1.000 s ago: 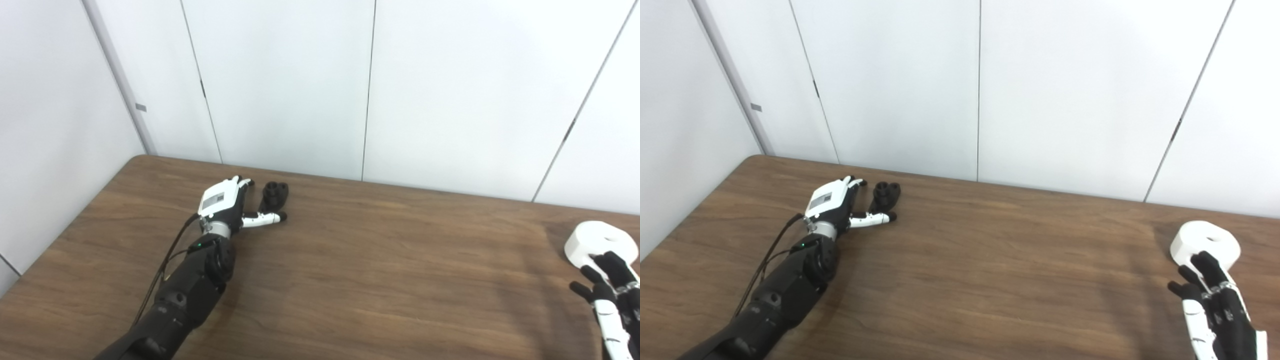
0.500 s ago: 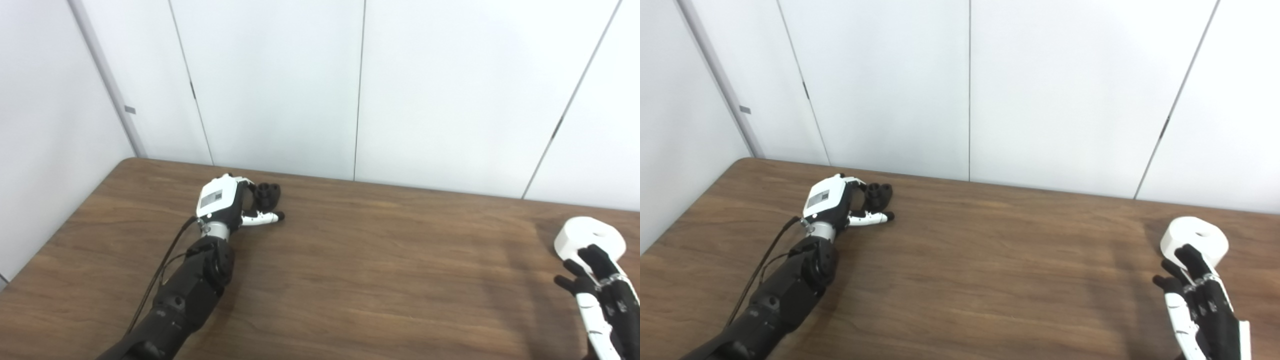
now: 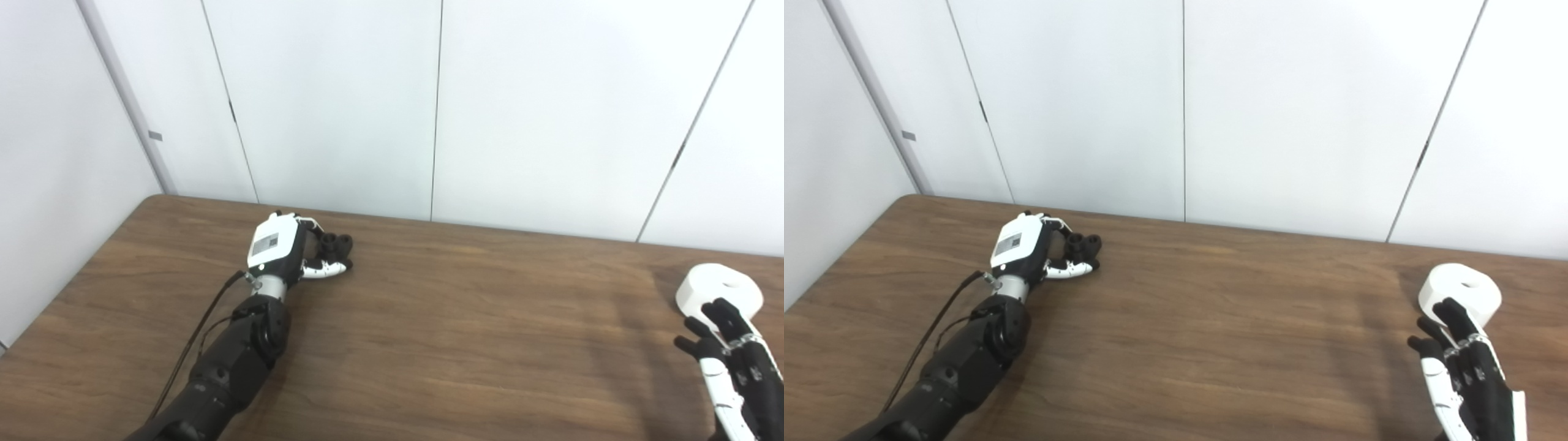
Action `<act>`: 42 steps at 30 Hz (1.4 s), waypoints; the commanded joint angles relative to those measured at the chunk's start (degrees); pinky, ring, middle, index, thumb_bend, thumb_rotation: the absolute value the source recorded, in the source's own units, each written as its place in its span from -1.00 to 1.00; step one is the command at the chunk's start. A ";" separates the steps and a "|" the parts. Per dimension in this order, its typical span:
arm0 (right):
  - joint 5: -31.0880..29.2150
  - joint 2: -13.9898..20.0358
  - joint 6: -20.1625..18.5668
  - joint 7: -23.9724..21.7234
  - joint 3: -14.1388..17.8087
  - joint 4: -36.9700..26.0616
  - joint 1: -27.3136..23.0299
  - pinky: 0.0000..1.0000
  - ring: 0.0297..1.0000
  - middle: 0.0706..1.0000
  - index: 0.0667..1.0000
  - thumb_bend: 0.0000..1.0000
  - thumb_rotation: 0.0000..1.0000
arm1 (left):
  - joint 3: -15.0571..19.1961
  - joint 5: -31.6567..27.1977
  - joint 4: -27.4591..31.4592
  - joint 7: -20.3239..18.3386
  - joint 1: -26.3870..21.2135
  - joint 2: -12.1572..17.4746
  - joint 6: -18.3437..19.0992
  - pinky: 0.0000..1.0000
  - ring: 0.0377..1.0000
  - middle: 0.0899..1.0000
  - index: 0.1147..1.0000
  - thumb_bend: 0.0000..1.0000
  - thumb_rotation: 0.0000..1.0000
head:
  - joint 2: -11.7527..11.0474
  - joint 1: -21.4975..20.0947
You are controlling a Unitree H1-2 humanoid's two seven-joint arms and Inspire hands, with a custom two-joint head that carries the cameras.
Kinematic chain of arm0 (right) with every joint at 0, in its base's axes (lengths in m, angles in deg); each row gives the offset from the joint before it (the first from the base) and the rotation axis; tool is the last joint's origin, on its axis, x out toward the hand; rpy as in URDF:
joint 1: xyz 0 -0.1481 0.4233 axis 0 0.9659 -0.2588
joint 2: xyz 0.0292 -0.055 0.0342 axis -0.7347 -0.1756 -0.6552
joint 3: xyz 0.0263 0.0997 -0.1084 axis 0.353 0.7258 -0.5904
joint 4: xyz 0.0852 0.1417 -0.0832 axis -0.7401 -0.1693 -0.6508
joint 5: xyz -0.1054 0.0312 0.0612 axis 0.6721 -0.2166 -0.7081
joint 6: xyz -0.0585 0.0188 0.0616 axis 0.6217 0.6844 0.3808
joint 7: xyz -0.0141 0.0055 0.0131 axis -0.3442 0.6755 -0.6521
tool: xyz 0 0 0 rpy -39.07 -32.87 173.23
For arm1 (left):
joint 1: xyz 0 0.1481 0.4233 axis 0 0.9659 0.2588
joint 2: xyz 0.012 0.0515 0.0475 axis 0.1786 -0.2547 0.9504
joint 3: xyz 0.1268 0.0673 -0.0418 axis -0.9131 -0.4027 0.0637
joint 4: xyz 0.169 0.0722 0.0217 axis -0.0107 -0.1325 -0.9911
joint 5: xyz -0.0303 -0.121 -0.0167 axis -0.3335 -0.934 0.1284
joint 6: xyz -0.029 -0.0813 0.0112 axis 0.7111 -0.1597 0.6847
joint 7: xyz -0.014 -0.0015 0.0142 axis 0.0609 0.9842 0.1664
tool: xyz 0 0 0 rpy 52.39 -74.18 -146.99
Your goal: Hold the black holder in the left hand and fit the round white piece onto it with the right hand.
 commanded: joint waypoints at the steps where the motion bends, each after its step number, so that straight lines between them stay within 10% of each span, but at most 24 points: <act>1: 0.13 -0.12 1.85 -0.09 -0.16 -2.03 -0.81 0.42 0.60 0.67 0.62 -0.29 -0.03 | -0.32 0.93 0.82 0.02 -1.49 0.38 -0.56 1.00 0.77 0.44 -0.05 1.00 -0.50 | -0.06 -0.18; 16: 1.05 -0.96 -0.35 0.42 -0.71 -4.76 -1.03 0.37 0.59 0.66 0.59 -0.28 -0.04 | -0.34 0.90 3.54 -0.93 -0.21 0.48 -2.26 0.99 0.73 0.41 -0.07 1.00 -0.51 | 0.81 -1.12; 42: 4.47 -2.46 -5.78 0.83 -3.81 -14.71 -4.16 0.42 0.64 0.69 0.61 -0.28 0.04 | -3.26 2.80 24.81 -9.84 9.59 -5.39 -2.67 0.95 0.72 0.39 -0.07 1.00 -0.46 | 2.29 -4.88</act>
